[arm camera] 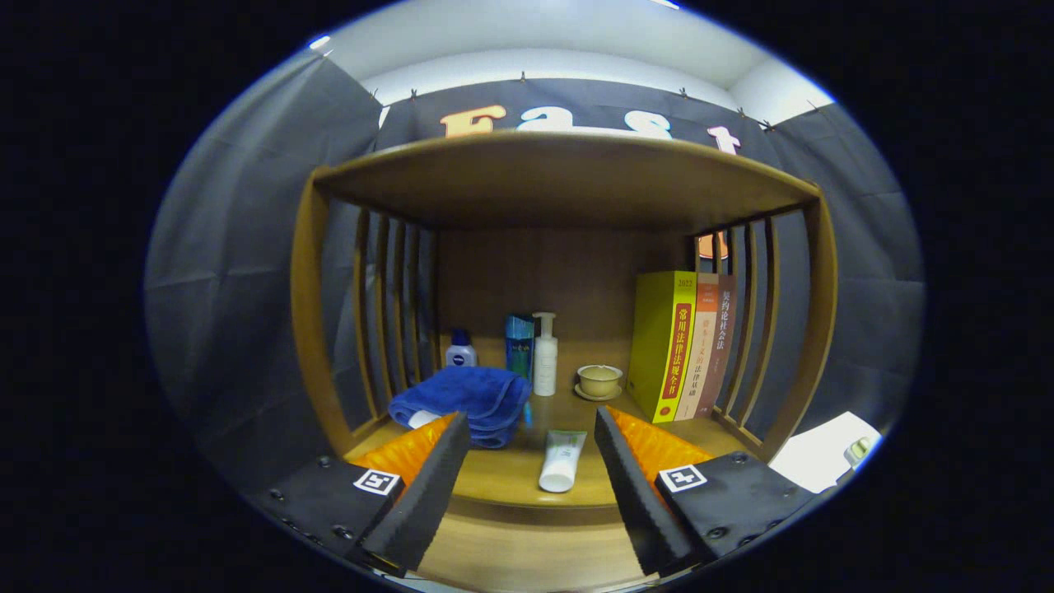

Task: Pull open the drawer, take out the items inside it, and place them on the countertop above the cabinet.

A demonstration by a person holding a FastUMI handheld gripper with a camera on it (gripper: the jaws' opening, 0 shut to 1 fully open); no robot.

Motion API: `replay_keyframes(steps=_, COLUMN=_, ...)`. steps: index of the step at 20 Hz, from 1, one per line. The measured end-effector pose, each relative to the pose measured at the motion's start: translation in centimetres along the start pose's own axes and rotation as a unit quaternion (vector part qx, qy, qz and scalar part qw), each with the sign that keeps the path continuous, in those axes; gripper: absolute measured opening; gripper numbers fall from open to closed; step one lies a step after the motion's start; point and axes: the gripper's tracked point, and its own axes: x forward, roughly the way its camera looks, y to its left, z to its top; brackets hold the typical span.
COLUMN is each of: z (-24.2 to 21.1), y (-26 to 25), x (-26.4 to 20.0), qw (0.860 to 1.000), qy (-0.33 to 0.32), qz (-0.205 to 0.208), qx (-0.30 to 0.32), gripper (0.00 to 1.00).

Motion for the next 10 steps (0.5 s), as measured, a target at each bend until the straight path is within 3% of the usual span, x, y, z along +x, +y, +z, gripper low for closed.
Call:
replay_keyframes(steps=4, z=-1.4, y=-0.3, x=-4.1, qw=1.000, qy=-0.006, qz=0.011, qx=0.023, gripper=0.99)
replay_keyframes(steps=10, z=-5.8, y=-0.5, x=-9.8, qw=0.999, qy=-0.031, qz=-0.010, qx=0.033, gripper=0.99)
